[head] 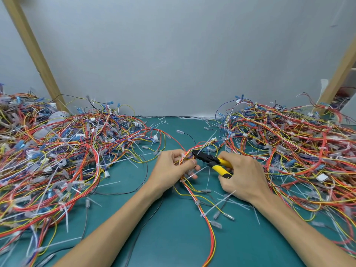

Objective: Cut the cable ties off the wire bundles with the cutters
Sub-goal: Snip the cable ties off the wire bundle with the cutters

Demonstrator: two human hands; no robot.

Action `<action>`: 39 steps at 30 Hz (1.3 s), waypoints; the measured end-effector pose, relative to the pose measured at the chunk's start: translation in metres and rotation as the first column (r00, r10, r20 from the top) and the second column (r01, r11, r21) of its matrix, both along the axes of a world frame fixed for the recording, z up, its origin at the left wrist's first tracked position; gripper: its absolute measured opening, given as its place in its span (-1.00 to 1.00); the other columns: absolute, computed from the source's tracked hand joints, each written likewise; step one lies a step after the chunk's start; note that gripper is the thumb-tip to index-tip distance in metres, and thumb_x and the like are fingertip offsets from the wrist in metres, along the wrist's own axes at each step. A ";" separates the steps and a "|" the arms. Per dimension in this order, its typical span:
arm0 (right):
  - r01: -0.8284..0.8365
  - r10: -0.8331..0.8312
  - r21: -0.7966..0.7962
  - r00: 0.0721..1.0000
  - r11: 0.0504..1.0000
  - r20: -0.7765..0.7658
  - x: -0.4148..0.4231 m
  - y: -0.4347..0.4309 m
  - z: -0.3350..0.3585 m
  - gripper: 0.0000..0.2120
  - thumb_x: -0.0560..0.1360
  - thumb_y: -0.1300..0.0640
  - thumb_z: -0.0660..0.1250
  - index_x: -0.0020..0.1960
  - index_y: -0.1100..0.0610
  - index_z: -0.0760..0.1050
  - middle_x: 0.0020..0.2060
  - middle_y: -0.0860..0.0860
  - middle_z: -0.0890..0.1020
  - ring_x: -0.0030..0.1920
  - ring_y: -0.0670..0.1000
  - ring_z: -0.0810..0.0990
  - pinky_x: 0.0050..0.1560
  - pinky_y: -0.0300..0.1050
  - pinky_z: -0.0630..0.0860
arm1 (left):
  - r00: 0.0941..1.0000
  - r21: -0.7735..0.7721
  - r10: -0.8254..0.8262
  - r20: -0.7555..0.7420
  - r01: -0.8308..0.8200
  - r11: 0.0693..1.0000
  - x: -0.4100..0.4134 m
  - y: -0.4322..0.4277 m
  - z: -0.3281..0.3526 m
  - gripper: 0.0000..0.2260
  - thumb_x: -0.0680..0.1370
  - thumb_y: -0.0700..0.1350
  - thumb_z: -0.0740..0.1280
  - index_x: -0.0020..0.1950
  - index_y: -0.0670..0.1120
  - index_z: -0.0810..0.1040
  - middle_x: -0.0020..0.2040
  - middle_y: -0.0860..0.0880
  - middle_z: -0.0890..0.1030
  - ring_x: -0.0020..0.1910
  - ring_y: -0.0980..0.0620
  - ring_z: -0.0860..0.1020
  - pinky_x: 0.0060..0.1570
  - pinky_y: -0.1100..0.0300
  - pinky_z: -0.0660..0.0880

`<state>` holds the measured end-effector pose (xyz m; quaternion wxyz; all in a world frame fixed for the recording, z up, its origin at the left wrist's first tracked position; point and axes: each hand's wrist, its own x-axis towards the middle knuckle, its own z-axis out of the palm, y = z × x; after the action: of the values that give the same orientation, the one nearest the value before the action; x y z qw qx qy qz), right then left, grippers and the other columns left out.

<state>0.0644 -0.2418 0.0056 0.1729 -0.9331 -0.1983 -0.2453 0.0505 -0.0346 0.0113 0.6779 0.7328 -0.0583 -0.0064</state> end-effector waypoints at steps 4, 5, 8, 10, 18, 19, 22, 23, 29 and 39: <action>0.002 -0.002 -0.052 1.000 0.999 0.004 0.001 0.000 -0.002 -0.76 0.25 0.03 0.38 -0.09 -0.06 0.46 -0.32 -0.11 0.52 -0.26 0.06 0.49 -0.33 -0.08 0.46 | 1.000 -0.003 -0.006 0.005 0.006 1.000 0.000 0.000 0.000 -0.93 0.54 -0.25 0.38 -0.13 -0.18 0.53 -0.25 -0.08 0.71 -0.36 -0.04 0.67 -0.49 0.32 0.42; -0.001 0.001 -0.062 1.000 0.998 -0.005 0.001 0.000 -0.002 -0.70 0.25 0.04 0.41 -0.04 -0.06 0.47 -0.26 -0.11 0.54 -0.20 0.06 0.51 -0.28 -0.07 0.48 | 1.000 0.002 -0.007 0.007 0.007 1.000 0.000 0.000 0.000 -0.93 0.54 -0.24 0.38 -0.14 -0.17 0.53 -0.24 -0.08 0.71 -0.35 -0.04 0.67 -0.49 0.32 0.41; -0.018 0.017 -0.053 1.000 0.998 -0.025 0.003 -0.001 -0.002 -0.60 0.24 0.07 0.45 0.07 -0.01 0.49 -0.14 -0.08 0.57 -0.08 0.05 0.51 -0.14 -0.07 0.49 | 1.000 0.000 -0.008 0.007 0.008 1.000 0.000 0.000 0.000 -0.92 0.54 -0.25 0.38 -0.15 -0.17 0.54 -0.24 -0.08 0.71 -0.35 -0.05 0.68 -0.50 0.34 0.40; -0.024 0.022 -0.047 0.999 0.999 -0.030 0.003 -0.001 -0.002 -0.57 0.23 0.07 0.46 0.09 0.00 0.49 -0.12 -0.07 0.57 -0.06 0.05 0.51 -0.10 -0.06 0.50 | 1.000 0.000 -0.008 0.009 0.008 1.000 0.000 0.000 0.000 -0.92 0.54 -0.25 0.38 -0.15 -0.18 0.54 -0.24 -0.08 0.71 -0.35 -0.05 0.68 -0.51 0.34 0.39; 0.012 -0.013 -0.032 0.999 0.999 -0.041 -0.001 0.000 0.001 -0.81 0.26 0.05 0.39 -0.15 -0.04 0.47 -0.44 -0.14 0.47 -0.36 0.03 0.43 -0.38 -0.13 0.42 | 1.000 -0.022 -0.026 0.010 0.026 0.999 0.000 0.000 -0.002 -0.95 0.54 -0.28 0.37 -0.11 -0.22 0.54 -0.25 -0.10 0.70 -0.38 -0.03 0.66 -0.48 0.36 0.43; 0.014 -0.014 -0.019 0.999 1.000 -0.043 -0.002 0.000 0.001 -0.83 0.26 0.04 0.38 -0.17 -0.05 0.47 -0.47 -0.16 0.44 -0.39 0.01 0.41 -0.39 -0.16 0.39 | 0.999 -0.017 -0.030 0.013 0.030 0.999 0.001 0.000 -0.003 -0.94 0.54 -0.28 0.37 -0.12 -0.21 0.54 -0.24 -0.11 0.70 -0.38 -0.04 0.67 -0.47 0.35 0.44; 0.027 -0.026 0.020 0.998 0.999 -0.062 -0.001 0.000 0.001 -0.85 0.24 -0.02 0.31 -0.19 -0.05 0.48 -0.53 -0.16 0.40 -0.42 -0.03 0.38 -0.40 -0.18 0.36 | 0.999 -0.004 -0.035 0.021 0.035 0.999 0.002 0.000 -0.005 -0.92 0.54 -0.27 0.37 -0.14 -0.17 0.53 -0.22 -0.12 0.71 -0.36 -0.06 0.67 -0.44 0.31 0.47; 0.028 -0.026 0.026 0.998 0.999 -0.064 -0.001 0.000 0.001 -0.84 0.24 -0.03 0.30 -0.19 -0.06 0.49 -0.54 -0.16 0.40 -0.43 -0.05 0.38 -0.39 -0.18 0.36 | 0.999 -0.007 -0.036 0.021 0.036 0.999 0.002 0.000 -0.005 -0.92 0.54 -0.27 0.38 -0.14 -0.17 0.53 -0.22 -0.12 0.71 -0.36 -0.06 0.67 -0.44 0.31 0.47; 0.020 -0.020 -0.014 1.000 1.000 -0.020 -0.001 0.001 -0.001 -0.82 0.26 -0.01 0.33 -0.14 -0.05 0.47 -0.44 -0.15 0.47 -0.36 0.02 0.45 -0.37 -0.13 0.42 | 0.999 -0.036 -0.030 0.020 0.031 0.999 0.003 0.000 -0.005 -0.93 0.53 -0.28 0.38 -0.13 -0.20 0.53 -0.23 -0.13 0.70 -0.37 -0.06 0.66 -0.47 0.32 0.45; -0.002 0.000 -0.041 0.999 0.999 -0.050 0.003 -0.001 -0.002 -0.58 0.26 0.05 0.46 0.11 -0.02 0.51 -0.10 -0.09 0.60 -0.06 0.06 0.52 -0.05 -0.10 0.34 | 0.999 -0.034 -0.014 0.029 0.015 0.999 0.004 0.001 -0.005 -0.95 0.54 -0.29 0.36 -0.10 -0.21 0.52 -0.26 -0.10 0.69 -0.38 -0.05 0.65 -0.47 0.33 0.43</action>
<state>0.0679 -0.2427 0.0037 0.1588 -0.9421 -0.1995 -0.2177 0.0544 -0.0338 0.0060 0.6895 0.7206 -0.0735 0.0004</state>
